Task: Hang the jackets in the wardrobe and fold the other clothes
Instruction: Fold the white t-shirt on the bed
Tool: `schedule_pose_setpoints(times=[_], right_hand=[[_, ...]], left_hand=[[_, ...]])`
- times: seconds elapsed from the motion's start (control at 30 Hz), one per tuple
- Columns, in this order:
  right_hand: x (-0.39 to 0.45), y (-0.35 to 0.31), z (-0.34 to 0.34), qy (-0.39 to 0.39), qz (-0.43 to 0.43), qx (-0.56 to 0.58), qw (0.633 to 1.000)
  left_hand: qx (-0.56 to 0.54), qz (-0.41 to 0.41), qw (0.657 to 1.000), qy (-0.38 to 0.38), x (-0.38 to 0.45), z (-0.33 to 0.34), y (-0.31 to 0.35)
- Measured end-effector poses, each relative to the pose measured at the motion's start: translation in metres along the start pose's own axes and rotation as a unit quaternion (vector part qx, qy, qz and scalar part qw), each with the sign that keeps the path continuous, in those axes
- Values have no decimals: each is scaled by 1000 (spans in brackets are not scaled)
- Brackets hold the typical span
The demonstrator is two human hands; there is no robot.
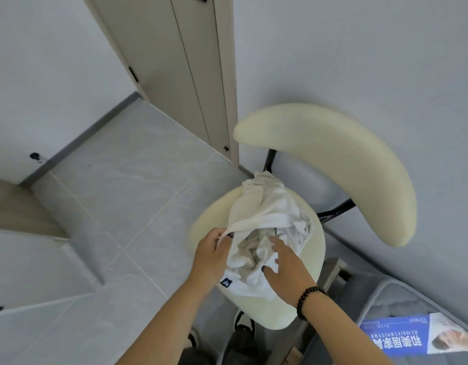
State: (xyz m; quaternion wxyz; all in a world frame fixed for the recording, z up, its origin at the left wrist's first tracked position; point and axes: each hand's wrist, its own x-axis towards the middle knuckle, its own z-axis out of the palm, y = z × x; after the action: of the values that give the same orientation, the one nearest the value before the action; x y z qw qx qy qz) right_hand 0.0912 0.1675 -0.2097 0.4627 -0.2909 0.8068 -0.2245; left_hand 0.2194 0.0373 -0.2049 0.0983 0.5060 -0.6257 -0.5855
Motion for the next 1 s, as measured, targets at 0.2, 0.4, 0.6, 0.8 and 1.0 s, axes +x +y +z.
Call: schedule_pose_setpoints(times=[0.2, 0.4, 0.6, 0.8, 1.0], right_hand=[[-24, -78, -5, 58, -123, -25, 990], [-77, -145, 20, -99, -198, 64, 973], [-131, -218, 66, 15, -321, -107, 941], [-191, -307, 100, 88, -380, 12, 920], [-261, -388, 143, 52, -409, 133, 901]], left_hand=[[-104, 53, 993, -2, -54, -57, 80], [-240, 71, 966, 56, -118, -134, 128], [-283, 160, 944, 56, -197, -218, 137], [-310, 202, 929, 20, -275, -312, 87], [-214, 112, 967, 82, -327, -375, -6]])
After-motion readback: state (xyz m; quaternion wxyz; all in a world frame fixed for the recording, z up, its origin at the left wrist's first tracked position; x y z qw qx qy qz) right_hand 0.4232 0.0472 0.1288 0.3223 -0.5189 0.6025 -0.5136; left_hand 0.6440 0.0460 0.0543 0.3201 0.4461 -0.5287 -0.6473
